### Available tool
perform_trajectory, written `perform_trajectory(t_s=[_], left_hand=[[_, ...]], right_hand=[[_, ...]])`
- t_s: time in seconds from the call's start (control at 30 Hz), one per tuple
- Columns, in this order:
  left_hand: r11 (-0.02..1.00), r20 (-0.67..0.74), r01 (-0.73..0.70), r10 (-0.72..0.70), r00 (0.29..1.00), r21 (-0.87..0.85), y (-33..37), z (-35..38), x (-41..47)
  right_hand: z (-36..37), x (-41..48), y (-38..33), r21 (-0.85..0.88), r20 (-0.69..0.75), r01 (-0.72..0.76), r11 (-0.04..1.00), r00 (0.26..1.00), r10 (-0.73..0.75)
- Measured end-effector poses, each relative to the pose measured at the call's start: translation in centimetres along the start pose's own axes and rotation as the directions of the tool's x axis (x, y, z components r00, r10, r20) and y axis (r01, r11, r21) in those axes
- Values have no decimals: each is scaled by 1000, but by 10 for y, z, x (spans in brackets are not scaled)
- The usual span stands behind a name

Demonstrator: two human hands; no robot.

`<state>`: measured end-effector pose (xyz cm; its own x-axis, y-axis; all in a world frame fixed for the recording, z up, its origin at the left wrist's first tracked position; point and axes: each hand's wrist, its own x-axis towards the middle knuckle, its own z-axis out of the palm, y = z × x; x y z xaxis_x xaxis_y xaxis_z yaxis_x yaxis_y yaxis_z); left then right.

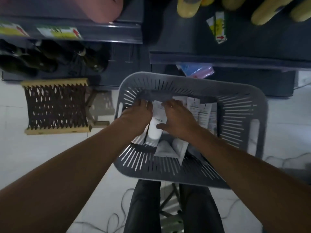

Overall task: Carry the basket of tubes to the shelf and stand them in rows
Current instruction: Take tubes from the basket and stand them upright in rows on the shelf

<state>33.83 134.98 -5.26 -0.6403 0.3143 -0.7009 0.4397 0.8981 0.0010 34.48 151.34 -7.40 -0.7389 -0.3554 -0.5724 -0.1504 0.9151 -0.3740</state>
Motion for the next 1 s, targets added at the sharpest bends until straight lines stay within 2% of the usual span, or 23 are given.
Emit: perform_trajectory(t_s=[0.13, 0.23, 0.4, 0.5, 0.57, 0.63, 0.73, 0.83, 1.0], left_hand=[[999, -21, 8, -7, 1000, 44, 3, 15, 34], [999, -26, 42, -41, 999, 4, 5, 27, 44], [994, 27, 105, -106, 994, 27, 8, 12, 48], [989, 25, 119, -121, 992, 90, 9, -5, 51], [990, 33, 117, -121, 992, 83, 8, -13, 51], [993, 27, 95, -98, 995, 74, 5, -22, 46], [996, 27, 86, -86, 996, 33, 3, -38, 32], [993, 25, 122, -122, 992, 5, 4, -58, 12], [989, -142, 146, -145, 979, -1, 4, -98, -23]], right_hand=[[23, 25, 10, -205, 20, -14, 979, 1000, 19], [29, 33, 15, -238, 6, -7, 971, 1000, 8], [25, 37, 14, -143, 22, -36, 989, 999, 39], [19, 34, 13, 96, 13, -65, 993, 998, 64], [14, 30, 15, 268, 36, -110, 957, 994, 104], [9, 27, 16, 330, 77, -155, 931, 988, 137], [-2, 22, 14, 361, 73, -156, 920, 988, 139], [-21, 13, 6, 332, 6, -107, 937, 994, 112], [-72, -10, -17, 181, -131, -35, 983, 990, 59]])
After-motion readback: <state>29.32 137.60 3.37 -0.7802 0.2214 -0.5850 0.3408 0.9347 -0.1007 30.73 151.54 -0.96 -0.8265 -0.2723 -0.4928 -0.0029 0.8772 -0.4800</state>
